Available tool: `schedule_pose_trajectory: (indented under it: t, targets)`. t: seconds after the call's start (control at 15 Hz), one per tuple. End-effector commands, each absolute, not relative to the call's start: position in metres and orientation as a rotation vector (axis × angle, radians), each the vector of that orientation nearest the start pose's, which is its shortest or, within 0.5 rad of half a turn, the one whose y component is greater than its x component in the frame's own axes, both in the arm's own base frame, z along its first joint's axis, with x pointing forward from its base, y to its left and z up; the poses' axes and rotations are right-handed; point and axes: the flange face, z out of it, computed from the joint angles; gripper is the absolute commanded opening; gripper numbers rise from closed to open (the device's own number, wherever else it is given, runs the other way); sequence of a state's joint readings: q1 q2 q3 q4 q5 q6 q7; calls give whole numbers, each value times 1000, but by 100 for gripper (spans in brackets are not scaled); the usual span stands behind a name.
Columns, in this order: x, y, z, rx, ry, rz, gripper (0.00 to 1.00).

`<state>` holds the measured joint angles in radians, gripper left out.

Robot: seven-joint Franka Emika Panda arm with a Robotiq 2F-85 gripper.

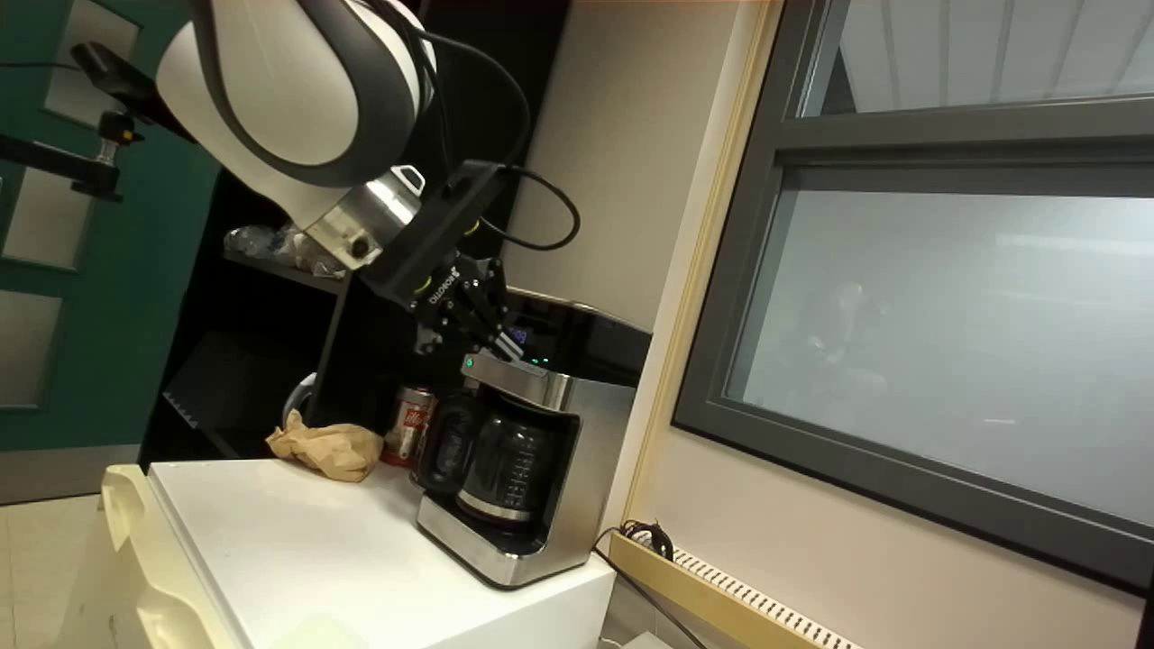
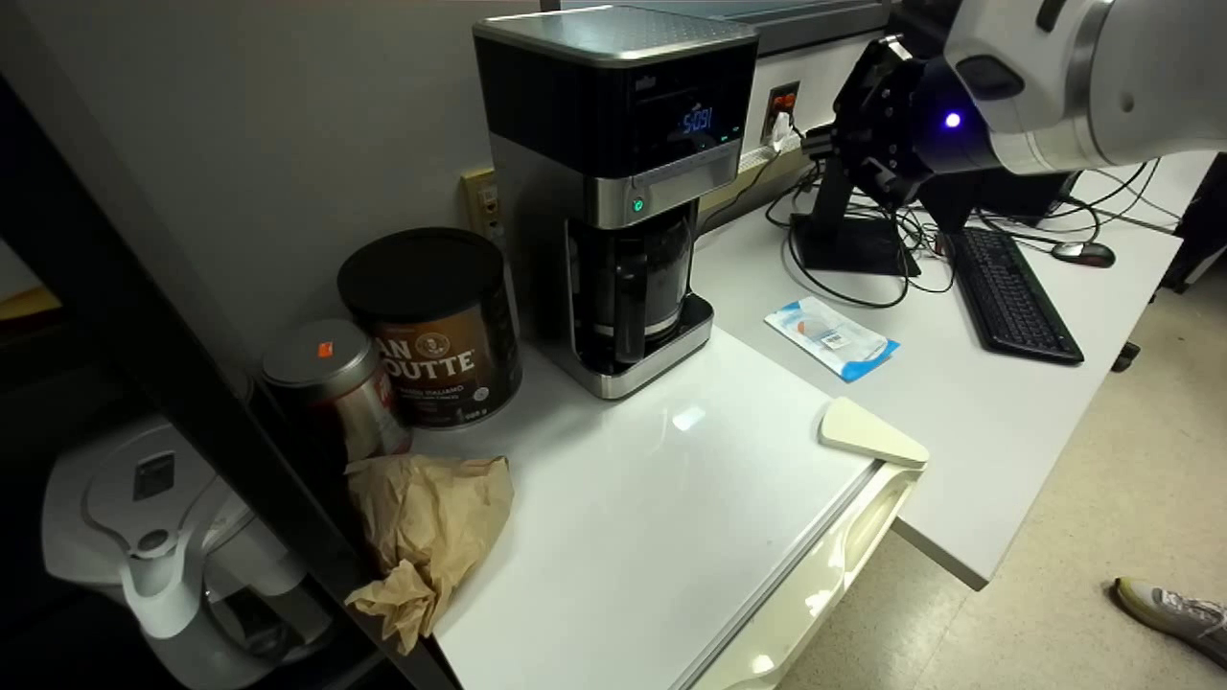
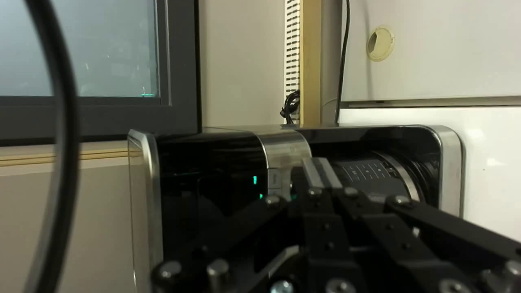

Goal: Press a button on the coffee making machine

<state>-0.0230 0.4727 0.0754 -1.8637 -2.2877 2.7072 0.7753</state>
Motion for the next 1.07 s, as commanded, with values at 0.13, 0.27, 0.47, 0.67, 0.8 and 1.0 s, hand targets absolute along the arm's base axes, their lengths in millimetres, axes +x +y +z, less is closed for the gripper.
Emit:
schedule_pose_trajectory:
  t: [0.13,0.27,0.47,0.67,0.8,1.0]
  targets:
    - [661,61,257,1643,1371,760,0]
    - [668,61,256,1649,1374,769,0]
    - [678,61,255,1660,1376,780,0]
    - [685,61,253,1676,1374,786,0]
    - [689,60,251,1685,1372,786,0]
    - [695,58,249,1694,1372,782,0]
